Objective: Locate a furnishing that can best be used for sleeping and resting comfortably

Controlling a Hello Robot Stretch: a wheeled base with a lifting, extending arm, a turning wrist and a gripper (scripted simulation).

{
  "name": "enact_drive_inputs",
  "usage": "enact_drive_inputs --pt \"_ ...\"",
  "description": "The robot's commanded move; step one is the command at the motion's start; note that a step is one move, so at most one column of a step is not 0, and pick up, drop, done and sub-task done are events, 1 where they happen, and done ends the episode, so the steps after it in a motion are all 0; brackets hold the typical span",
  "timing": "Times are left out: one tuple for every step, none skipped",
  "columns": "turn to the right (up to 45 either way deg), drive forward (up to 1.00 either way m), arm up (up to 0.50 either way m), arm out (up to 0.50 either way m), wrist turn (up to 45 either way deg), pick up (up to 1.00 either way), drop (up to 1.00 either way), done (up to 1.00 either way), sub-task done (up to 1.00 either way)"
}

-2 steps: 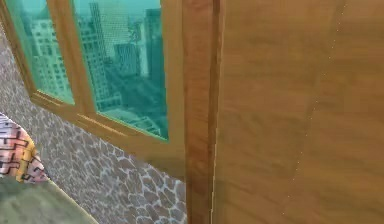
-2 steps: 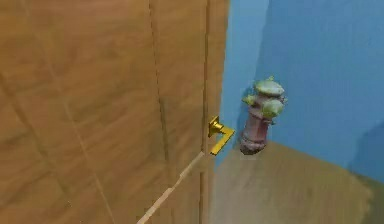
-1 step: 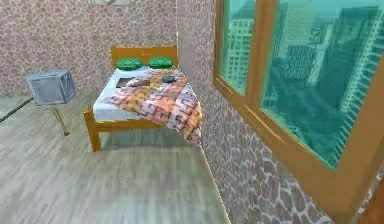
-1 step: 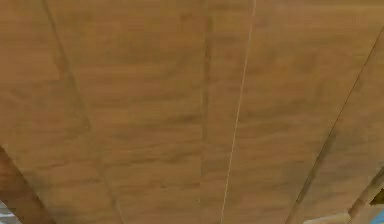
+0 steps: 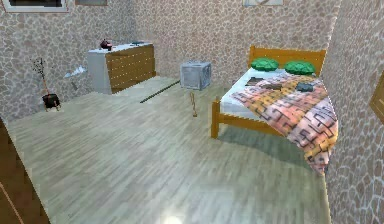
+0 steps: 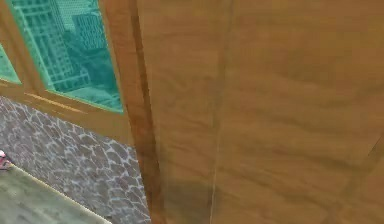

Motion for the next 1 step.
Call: enact_drive_inputs --pt "0.0 0.45 0.0 0.0 0.0 0.0 0.0 0.0 0.0"
